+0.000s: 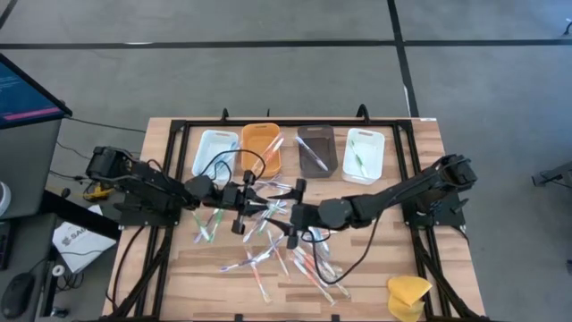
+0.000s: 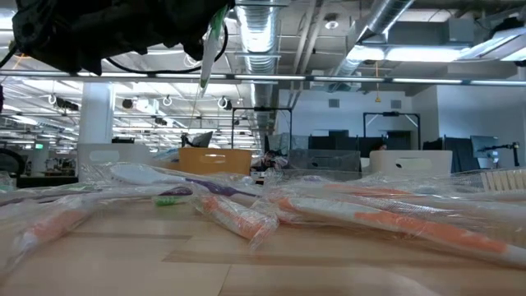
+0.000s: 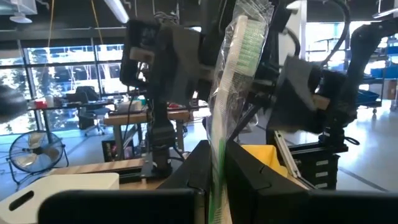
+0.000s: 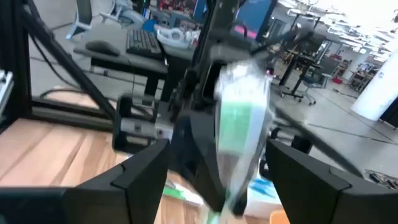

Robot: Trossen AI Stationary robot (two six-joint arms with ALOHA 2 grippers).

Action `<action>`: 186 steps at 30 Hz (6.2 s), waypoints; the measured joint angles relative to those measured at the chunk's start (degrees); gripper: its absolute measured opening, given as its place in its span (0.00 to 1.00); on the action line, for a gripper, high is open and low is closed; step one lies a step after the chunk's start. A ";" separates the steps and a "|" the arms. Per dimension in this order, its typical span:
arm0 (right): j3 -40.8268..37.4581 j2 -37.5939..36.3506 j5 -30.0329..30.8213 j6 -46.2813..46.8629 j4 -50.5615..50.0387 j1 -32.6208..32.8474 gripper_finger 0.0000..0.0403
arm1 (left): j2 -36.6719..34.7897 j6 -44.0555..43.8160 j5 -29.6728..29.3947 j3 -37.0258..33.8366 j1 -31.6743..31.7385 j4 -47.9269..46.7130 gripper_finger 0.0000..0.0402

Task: Pick & Place Toothbrushes
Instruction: Put the green toothbrush into right white the bin, then put the orange toothbrush into the yellow bin

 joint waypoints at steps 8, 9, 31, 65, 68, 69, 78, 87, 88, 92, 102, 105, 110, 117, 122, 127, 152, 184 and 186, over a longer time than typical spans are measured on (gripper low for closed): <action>0.44 -0.07 -0.99 -0.13 -0.99 -0.10 0.62 | -0.02 0.00 0.00 0.00 0.00 0.07 0.04; 0.44 -0.07 -1.69 -0.13 -0.99 -0.29 0.60 | -0.02 0.00 0.02 0.00 0.00 0.07 0.04; 0.44 -0.17 -2.31 -2.68 -3.91 -2.08 0.02 | -0.02 0.18 -1.65 0.00 -0.02 -1.46 0.11; 3.42 -33.53 11.50 63.54 -80.58 -2.03 0.02 | -5.25 -5.14 -0.13 0.04 -0.15 -20.95 0.50; 7.07 -34.75 8.79 63.25 -86.91 -7.87 0.02 | -11.04 -5.14 -0.86 0.03 -0.15 -28.36 0.49; 8.36 -34.76 7.82 62.52 -89.13 -10.25 0.02 | -12.96 -5.15 -1.43 0.04 -0.15 -30.19 0.49; 14.68 -33.37 -4.80 55.05 -101.00 -34.00 0.02 | -26.52 -6.07 -6.61 0.04 -0.13 -46.49 0.50; 14.69 -25.86 -15.82 42.98 -98.76 -52.02 0.02 | -30.19 -6.40 -7.03 0.04 -0.13 -53.43 0.50; 14.69 -24.33 -16.80 41.10 -97.43 -53.70 0.02 | -30.21 -6.33 -7.17 0.04 -0.13 -53.55 0.50; 14.69 -17.81 -23.86 35.39 -93.99 -59.35 0.02 | -30.21 -6.21 -7.17 0.04 -0.13 -53.99 0.49; 14.67 -5.67 -25.40 30.67 -97.75 -64.29 0.02 | -30.21 -6.19 -12.33 0.02 -0.11 -58.79 0.48; 14.63 -3.50 -25.43 31.45 -97.61 -64.46 0.02 | -30.21 -6.25 -12.33 0.02 -0.11 -58.75 0.48; 14.66 -1.38 -25.39 31.58 -97.01 -64.50 0.02 | -31.07 -6.59 -12.35 0.03 -0.11 -58.31 0.48; 12.64 -1.27 -25.18 34.02 -96.62 -62.37 0.02 | -35.02 -12.34 -12.36 0.02 -0.17 -59.05 0.48; 10.21 -1.20 -25.17 34.86 -96.28 -61.61 0.02 | -37.53 -12.39 -12.37 0.02 -0.17 -58.79 0.48; 7.69 -1.20 -25.07 35.01 -92.34 -62.09 0.03 | -38.04 -12.39 -12.37 0.02 -0.17 -58.95 0.48; 5.64 -1.33 -20.57 32.92 -88.36 -62.06 0.44 | -38.01 -12.39 -12.37 0.02 -0.17 -58.92 0.48; 4.51 -48.74 -12.58 64.89 -108.49 -19.15 0.44 | -37.99 -12.39 -12.35 0.02 -0.18 -61.96 0.48; 0.78 -52.42 -10.01 68.46 -103.91 -14.41 0.43 | -37.99 -12.39 -12.35 0.02 -0.17 -61.95 0.48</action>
